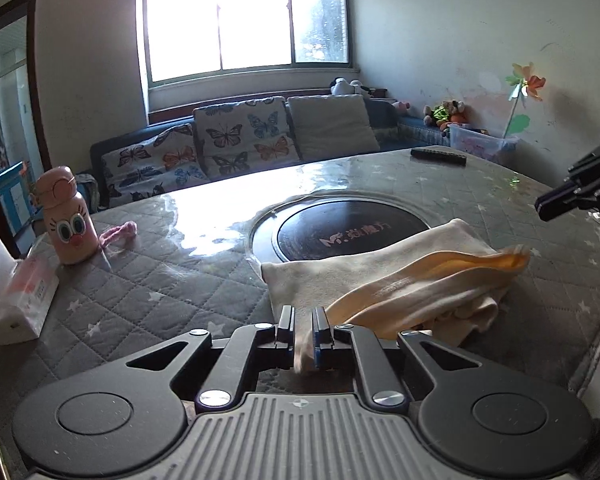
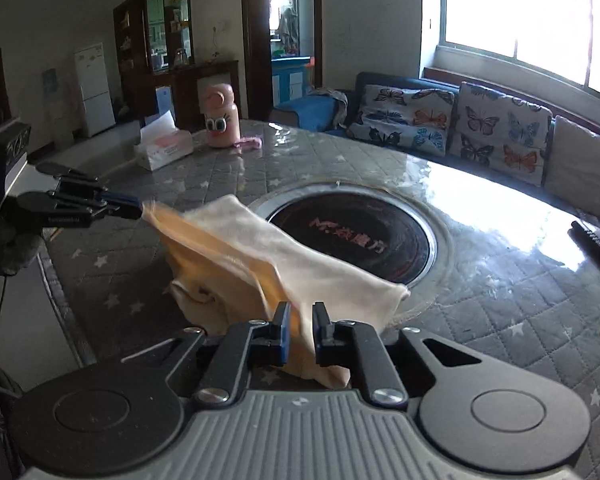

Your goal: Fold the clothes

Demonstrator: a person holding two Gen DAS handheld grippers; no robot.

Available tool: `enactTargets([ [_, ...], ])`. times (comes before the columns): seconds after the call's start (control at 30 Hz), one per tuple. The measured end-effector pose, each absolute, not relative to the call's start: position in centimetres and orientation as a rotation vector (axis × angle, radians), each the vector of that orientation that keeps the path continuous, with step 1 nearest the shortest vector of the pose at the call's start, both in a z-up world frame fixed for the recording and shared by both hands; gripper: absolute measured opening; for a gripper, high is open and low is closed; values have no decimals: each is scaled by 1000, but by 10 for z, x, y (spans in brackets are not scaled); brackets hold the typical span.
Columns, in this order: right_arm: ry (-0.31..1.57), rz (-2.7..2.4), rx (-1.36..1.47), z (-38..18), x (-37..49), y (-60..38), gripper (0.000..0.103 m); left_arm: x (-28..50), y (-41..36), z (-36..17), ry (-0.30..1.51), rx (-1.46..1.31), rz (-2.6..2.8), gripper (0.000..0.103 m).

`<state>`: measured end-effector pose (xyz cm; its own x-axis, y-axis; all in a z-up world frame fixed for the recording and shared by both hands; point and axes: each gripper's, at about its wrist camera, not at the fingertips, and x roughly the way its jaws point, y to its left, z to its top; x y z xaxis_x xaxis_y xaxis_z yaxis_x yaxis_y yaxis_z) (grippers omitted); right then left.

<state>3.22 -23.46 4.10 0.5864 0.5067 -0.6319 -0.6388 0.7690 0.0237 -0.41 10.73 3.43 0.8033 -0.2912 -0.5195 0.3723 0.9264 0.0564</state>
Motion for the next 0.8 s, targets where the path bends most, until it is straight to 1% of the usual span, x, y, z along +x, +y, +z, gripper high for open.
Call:
enactTargets([
  [0.07, 662, 672, -227, 46, 32, -234, 12, -7, 110, 37, 518, 165, -360, 14],
  [0.13, 657, 669, -247, 51, 30, -232, 12, -8, 112, 39, 509, 167, -355, 21],
  [0.2, 652, 665, -264, 56, 30, -230, 13, -8, 113, 40, 502, 160, -350, 25],
  [0.23, 650, 663, -269, 58, 30, -229, 15, -8, 113, 40, 498, 156, -350, 28],
  [0.27, 650, 662, -271, 59, 30, -228, 21, -7, 113, 41, 495, 151, -349, 30],
  [0.3, 653, 663, -271, 58, 32, -227, 26, -5, 112, 41, 494, 144, -350, 35],
  [0.33, 659, 665, -272, 56, 33, -225, 27, -3, 110, 41, 492, 138, -351, 40],
  [0.47, 697, 688, -283, 40, 44, -207, 32, 8, 101, 40, 492, 127, -367, 44],
  [0.5, 706, 698, -284, 36, 47, -204, 34, 11, 99, 39, 493, 125, -369, 48],
  [0.57, 726, 714, -295, 27, 51, -196, 41, 17, 95, 37, 497, 124, -367, 49],
  [0.6, 737, 721, -303, 23, 52, -192, 41, 21, 93, 36, 502, 122, -363, 50],
  [0.73, 771, 728, -360, 2, 54, -179, 41, 35, 87, 33, 518, 100, -359, 50],
  [0.8, 785, 728, -382, -6, 53, -176, 40, 41, 84, 30, 525, 90, -363, 50],
])
